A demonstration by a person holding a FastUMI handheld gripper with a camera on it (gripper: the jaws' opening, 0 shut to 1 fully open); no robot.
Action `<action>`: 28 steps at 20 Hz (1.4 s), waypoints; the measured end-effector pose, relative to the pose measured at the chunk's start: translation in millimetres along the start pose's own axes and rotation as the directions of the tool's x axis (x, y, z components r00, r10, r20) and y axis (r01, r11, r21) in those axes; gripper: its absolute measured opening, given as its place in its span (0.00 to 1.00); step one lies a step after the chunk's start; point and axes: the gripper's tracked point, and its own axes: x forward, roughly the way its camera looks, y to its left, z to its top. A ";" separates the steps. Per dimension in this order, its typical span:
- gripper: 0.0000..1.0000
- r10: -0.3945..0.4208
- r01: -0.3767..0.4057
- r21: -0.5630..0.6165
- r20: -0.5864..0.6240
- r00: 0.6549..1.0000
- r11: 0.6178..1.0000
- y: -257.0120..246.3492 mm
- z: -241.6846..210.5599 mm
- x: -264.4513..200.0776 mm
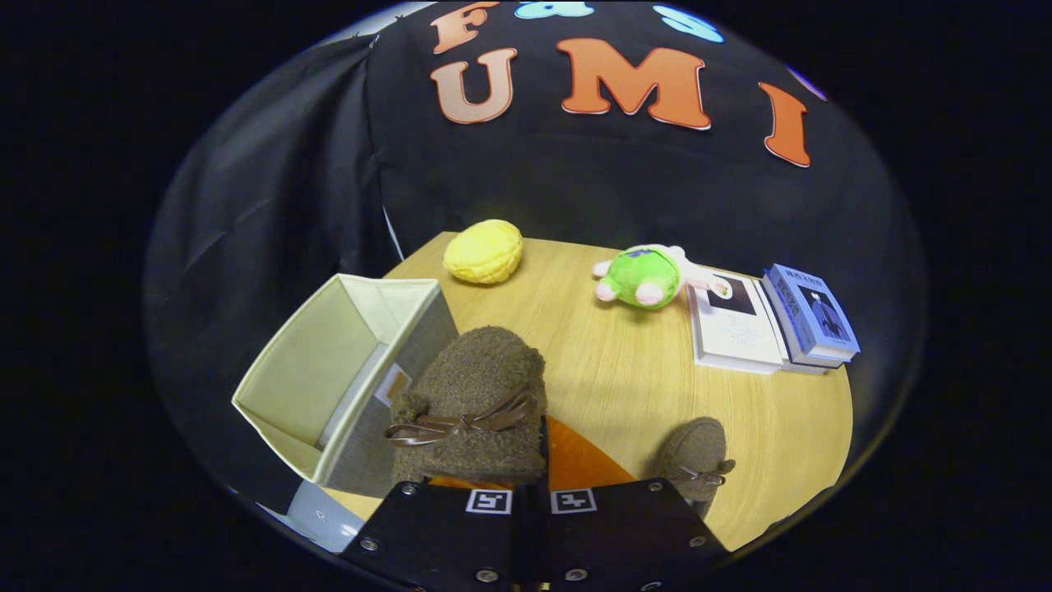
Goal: Open the storage box then place both shoes into the box .Put the left shoe in first, then the right shoe, with the right side of both shoes facing outward in a uniform manner.
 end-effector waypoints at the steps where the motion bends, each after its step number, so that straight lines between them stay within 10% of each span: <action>1: 0.03 0.005 -0.005 -0.013 0.013 1.000 1.000 9.0 9.4 -3.3; 13: 0.03 0.095 -0.093 -0.076 0.018 0.995 0.993 124.1 71.7 21.6; 28: 0.03 0.055 -0.070 -0.076 -0.188 0.981 0.995 197.1 37.2 124.5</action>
